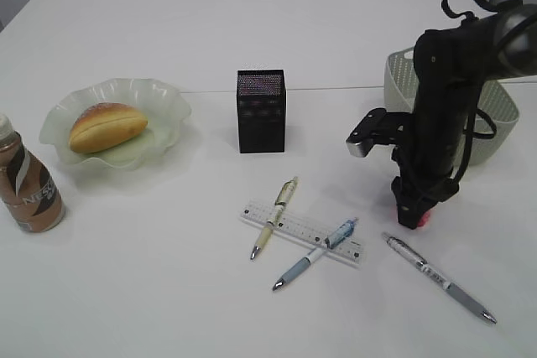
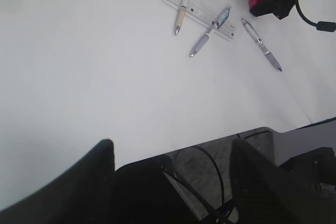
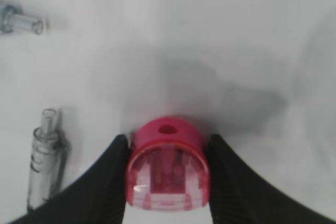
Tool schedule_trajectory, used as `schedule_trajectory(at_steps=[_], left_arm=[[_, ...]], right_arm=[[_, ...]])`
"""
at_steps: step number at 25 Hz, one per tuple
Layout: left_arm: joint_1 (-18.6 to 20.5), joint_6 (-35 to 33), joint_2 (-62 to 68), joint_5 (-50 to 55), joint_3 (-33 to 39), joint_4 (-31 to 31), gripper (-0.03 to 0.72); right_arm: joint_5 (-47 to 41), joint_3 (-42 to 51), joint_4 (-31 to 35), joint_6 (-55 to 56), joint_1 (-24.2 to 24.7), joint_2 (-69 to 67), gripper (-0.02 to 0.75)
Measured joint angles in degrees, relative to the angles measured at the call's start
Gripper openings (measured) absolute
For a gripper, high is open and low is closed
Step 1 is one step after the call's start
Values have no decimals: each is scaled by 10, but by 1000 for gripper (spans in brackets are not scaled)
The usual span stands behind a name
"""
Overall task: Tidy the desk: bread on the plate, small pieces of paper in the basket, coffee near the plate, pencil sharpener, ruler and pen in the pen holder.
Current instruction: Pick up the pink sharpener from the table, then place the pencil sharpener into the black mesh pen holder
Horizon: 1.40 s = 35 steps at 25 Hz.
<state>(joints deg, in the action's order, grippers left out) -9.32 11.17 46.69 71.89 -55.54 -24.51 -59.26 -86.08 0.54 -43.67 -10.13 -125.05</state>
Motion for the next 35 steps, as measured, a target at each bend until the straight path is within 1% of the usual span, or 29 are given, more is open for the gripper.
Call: schedule_trajectory(at_steps=[4,7,12,19,23,28,32,35], left_arm=[[0,0,0,0,0,0,497],[0,0,0,0,0,1,497],[0,0,0,0,0,3,497],[0,0,0,0,0,4,497],[0,0,0,0,0,4,497],[0,0,0,0,0,4,497],[0,0,0,0,0,4,497],[0,0,0,0,0,4,497]], right_arm=[[-51,-29,6,9,0,0,333],[-87,-66,30,11,0,0,333],[-96,-122,80,19,1,0,333],[-102,-171,104,77,-6,2,333],[-106,-213,136,119,-28,3,333],[-106,-262,149,174,-76,3,333],[-60,-284,153,206,-94,3,333],[5,-288,146,243,-96,3,333]])
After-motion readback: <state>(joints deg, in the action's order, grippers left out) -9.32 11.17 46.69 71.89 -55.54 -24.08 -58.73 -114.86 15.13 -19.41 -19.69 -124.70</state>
